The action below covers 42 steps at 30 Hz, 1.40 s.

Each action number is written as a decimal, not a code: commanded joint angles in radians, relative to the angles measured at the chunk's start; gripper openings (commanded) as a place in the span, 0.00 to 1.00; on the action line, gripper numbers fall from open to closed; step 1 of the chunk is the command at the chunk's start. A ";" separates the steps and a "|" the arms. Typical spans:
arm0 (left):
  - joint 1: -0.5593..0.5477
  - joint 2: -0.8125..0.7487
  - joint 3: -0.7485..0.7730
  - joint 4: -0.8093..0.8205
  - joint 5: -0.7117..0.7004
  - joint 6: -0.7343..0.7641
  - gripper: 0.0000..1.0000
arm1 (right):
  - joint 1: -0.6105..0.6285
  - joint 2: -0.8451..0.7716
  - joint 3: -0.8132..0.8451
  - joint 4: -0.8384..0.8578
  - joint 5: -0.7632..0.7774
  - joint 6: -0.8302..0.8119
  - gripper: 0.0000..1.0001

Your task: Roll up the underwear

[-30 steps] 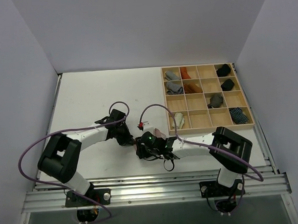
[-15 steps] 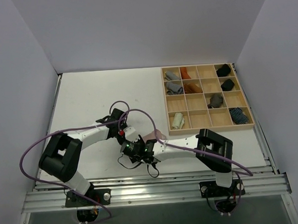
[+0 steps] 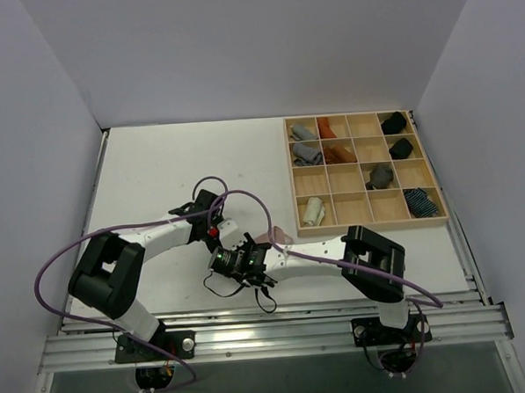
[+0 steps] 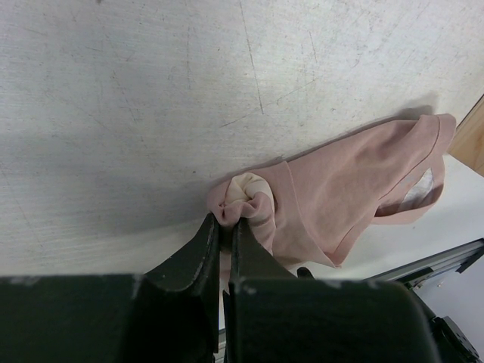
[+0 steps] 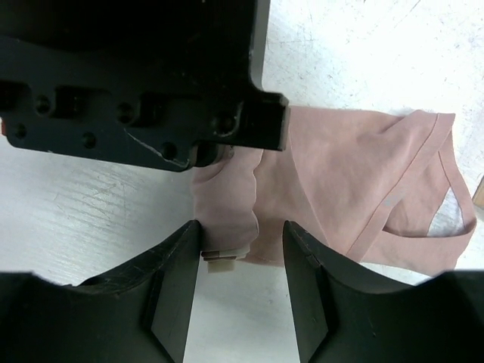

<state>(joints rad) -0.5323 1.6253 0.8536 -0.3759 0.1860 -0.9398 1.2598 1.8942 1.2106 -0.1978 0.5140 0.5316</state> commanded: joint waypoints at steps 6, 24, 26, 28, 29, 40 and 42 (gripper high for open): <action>-0.015 0.077 -0.041 -0.132 -0.164 0.029 0.02 | 0.029 0.060 0.038 0.103 -0.008 -0.179 0.42; 0.043 -0.089 -0.129 -0.276 -0.119 -0.083 0.06 | -0.068 -0.024 -0.412 0.497 -0.331 0.170 0.00; 0.057 -0.186 -0.145 -0.281 -0.100 -0.094 0.16 | -0.082 -0.023 -0.485 0.604 -0.371 0.223 0.00; 0.060 -0.263 -0.142 -0.282 -0.099 -0.090 0.27 | -0.094 -0.027 -0.598 0.746 -0.437 0.289 0.00; 0.064 -0.281 -0.139 -0.278 -0.092 -0.071 0.32 | -0.108 -0.026 -0.632 0.793 -0.457 0.307 0.00; 0.057 -0.334 -0.178 -0.152 -0.072 0.012 0.47 | -0.198 0.143 -0.755 1.129 -0.689 0.404 0.00; 0.057 -0.331 -0.192 -0.124 -0.068 0.006 0.47 | -0.198 0.158 -0.766 1.147 -0.697 0.415 0.00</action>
<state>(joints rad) -0.4751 1.3010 0.6804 -0.5571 0.1200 -0.9539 1.0492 1.9362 0.5339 1.2541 -0.0952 0.9474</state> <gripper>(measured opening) 0.469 0.121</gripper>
